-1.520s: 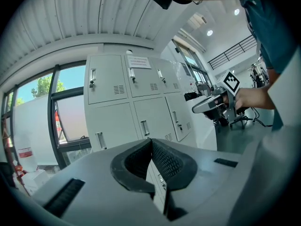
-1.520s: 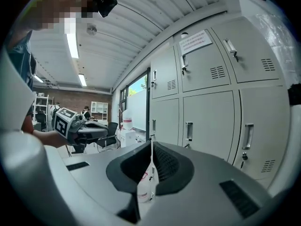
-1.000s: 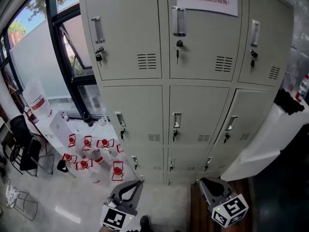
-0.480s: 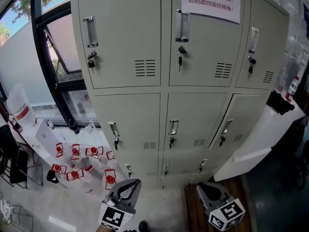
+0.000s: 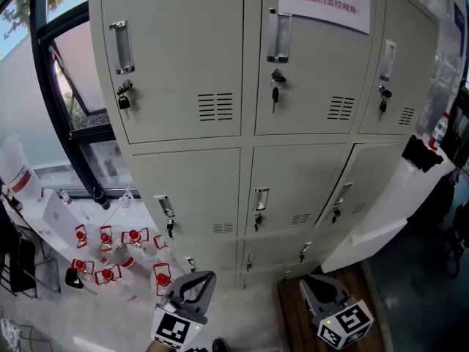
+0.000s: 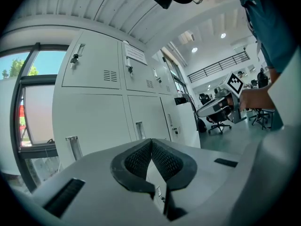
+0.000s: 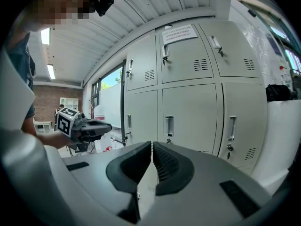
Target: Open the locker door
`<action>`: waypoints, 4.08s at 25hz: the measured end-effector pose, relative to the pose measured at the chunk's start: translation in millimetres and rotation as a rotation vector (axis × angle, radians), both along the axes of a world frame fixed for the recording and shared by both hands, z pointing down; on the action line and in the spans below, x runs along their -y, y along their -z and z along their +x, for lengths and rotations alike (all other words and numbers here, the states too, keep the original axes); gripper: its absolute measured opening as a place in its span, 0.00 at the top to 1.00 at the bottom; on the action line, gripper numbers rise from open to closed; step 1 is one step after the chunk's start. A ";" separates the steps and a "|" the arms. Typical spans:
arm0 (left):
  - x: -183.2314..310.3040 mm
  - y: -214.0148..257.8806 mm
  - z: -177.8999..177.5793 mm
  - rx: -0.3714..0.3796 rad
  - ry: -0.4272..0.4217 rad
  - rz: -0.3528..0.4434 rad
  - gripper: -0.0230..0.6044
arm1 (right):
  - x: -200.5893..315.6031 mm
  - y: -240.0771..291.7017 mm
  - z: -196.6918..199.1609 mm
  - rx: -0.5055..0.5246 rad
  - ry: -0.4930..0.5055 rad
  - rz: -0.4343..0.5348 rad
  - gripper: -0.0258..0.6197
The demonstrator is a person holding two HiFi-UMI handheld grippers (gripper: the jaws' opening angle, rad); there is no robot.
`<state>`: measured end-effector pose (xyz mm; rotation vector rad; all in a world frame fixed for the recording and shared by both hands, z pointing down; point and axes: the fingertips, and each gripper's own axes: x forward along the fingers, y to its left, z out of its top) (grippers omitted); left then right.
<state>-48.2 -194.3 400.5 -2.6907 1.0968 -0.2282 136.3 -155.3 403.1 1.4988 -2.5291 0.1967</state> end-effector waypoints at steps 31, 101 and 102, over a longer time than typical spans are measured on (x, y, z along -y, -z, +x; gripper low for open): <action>88.5 -24.1 -47.7 -0.018 0.015 -0.061 0.94 | 132.1 -0.1 -57.7 -0.036 0.062 -0.020 0.90; 162.4 -69.5 -26.0 -0.007 0.108 -0.098 0.94 | 285.2 -68.7 -66.4 -0.095 0.058 -0.043 0.82; 163.7 -69.3 -25.0 -0.006 0.106 -0.095 0.94 | 286.7 -69.2 -67.8 -0.098 0.055 -0.039 0.82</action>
